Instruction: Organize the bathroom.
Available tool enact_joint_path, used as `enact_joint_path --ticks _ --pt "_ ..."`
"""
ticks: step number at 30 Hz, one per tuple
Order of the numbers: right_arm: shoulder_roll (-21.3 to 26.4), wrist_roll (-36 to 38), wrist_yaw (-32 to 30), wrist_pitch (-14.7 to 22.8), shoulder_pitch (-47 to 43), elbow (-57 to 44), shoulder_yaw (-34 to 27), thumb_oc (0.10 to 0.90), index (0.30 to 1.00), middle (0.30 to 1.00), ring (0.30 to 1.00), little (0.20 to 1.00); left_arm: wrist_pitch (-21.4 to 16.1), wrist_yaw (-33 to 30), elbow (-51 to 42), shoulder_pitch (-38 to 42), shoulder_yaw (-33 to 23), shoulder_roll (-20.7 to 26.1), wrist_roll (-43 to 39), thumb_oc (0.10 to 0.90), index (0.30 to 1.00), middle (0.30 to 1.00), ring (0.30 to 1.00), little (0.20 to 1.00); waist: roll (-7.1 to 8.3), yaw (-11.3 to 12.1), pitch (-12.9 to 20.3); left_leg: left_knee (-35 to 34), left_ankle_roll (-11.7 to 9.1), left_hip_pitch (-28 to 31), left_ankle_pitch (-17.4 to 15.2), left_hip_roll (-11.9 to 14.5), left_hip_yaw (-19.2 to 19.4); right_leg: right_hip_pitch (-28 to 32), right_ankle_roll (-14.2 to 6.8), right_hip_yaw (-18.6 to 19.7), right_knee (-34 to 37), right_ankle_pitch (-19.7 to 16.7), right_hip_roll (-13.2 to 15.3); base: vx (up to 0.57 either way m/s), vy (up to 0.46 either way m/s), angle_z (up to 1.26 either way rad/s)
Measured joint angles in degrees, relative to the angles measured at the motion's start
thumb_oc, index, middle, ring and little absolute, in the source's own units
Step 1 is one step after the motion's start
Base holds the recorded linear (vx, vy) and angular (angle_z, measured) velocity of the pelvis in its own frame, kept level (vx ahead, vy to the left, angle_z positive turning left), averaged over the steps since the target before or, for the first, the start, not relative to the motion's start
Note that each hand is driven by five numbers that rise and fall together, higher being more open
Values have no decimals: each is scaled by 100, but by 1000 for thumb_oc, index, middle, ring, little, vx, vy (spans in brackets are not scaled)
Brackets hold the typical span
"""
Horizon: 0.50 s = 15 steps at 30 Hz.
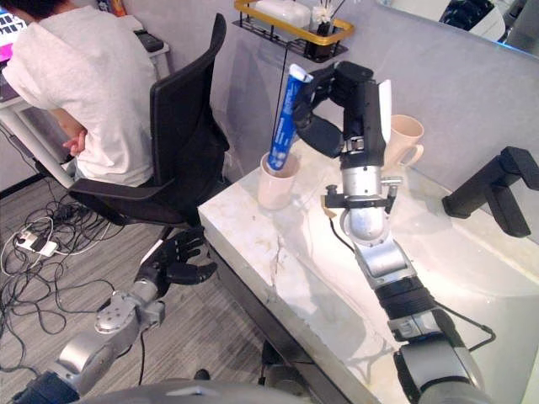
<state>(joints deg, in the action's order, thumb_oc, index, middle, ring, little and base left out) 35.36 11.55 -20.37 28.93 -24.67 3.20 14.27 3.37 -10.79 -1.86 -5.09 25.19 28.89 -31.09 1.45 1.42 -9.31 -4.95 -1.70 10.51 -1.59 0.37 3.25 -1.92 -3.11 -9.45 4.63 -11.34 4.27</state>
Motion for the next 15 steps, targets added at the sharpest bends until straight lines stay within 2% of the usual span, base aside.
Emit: enact_joint_path --ticks 5,11,12,13,15 --pt "-94 11 162 -33 140 -31 17 400 300 300 300 300 0 -72 4 -8 3 -27 2 800 900 900 900 900 47 0 15 -1 1 6 -4 -2 12 0 -2 9 0 0 0 -27 11 -1" --pt "-406 15 241 -258 463 -30 27 400 300 300 300 300 0 -188 4 -13 -3 -53 2 800 900 900 900 900 86 -7 18 -4 0 5 -6 -4 38 -12 -8 30 0 4 -1 -12 2 -1" --pt "-424 15 242 -264 494 -30 29 419 328 328 328 328 0 -191 4 -13 -3 -53 2 800 900 900 900 900 86 -8 18 -4 0 6 -6 -7 42 -15 -11 36 0 7 -1 -10 13 -3" --pt "-426 15 249 -278 543 -30 29 800 900 900 900 900 0 -191 4 -14 -6 -53 2 800 900 900 900 900 87 -4 18 -6 3 5 -8 -9 54 -20 -14 45 1 9 -1 0 0 0" --pt "-427 23 273 -330 583 -30 37 800 900 900 900 900 0 -191 4 -22 -21 -50 2 800 900 900 900 900 88 -8 19 -9 6 8 -11 -14 70 -25 -14 54 0 8 0 -13 17 -4"
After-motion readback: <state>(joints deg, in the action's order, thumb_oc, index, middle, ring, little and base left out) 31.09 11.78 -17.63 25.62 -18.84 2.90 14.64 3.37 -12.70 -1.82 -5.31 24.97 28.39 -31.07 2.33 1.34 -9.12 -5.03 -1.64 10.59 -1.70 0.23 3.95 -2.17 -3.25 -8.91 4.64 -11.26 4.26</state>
